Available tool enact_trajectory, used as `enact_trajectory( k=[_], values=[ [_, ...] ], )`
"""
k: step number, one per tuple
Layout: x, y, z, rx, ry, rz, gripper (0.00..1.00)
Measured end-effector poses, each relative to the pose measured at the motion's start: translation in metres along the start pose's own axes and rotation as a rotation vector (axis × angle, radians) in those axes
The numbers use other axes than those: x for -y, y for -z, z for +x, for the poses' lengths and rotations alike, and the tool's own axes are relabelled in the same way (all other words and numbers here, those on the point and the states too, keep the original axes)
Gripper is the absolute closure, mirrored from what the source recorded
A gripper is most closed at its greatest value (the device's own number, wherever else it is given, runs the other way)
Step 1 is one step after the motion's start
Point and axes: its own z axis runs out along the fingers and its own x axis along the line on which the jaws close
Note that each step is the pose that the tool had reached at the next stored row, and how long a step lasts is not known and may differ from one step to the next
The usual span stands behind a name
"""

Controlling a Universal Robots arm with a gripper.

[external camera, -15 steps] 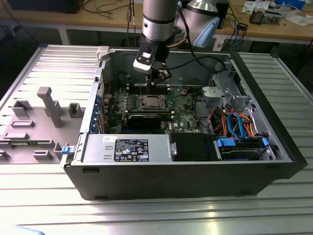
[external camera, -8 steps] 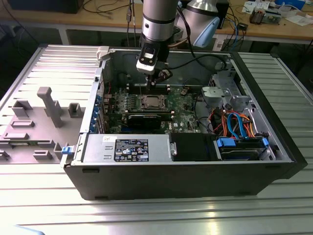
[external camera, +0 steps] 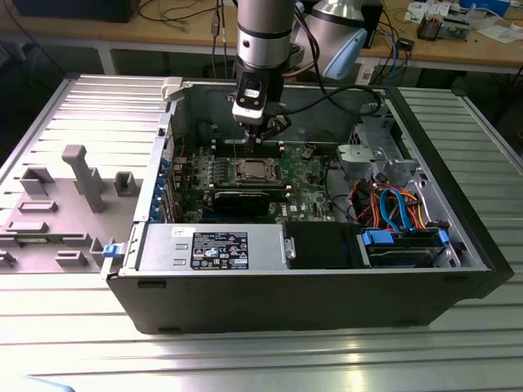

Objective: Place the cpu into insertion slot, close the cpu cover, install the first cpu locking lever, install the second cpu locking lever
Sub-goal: 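Install the first cpu locking lever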

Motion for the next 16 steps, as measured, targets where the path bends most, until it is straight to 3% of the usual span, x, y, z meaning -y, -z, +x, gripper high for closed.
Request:
enact_trajectory(
  k=[16],
  values=[
    [0.0, -0.0022, 0.0, -0.0029, 0.283, 0.0036, 0.89]
  ],
)
